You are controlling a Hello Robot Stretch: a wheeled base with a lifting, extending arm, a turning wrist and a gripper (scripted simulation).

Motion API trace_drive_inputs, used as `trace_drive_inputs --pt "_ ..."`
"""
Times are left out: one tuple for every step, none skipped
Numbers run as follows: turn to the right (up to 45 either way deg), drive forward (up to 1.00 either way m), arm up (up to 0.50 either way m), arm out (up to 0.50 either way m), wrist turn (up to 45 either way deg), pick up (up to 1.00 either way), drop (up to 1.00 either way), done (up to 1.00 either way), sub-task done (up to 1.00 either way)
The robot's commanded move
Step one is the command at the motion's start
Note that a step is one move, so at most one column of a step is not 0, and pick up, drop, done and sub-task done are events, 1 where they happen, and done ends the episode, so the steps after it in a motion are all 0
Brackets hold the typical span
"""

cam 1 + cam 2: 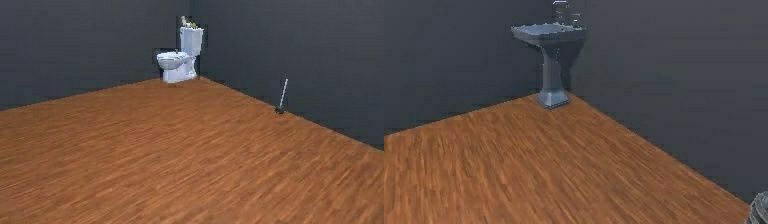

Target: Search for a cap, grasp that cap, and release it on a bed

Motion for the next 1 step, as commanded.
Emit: trace_drive_inputs --pt "0.0 1.00 0.00 0.00 0.0 0.00 0.00 0.00 0.00"
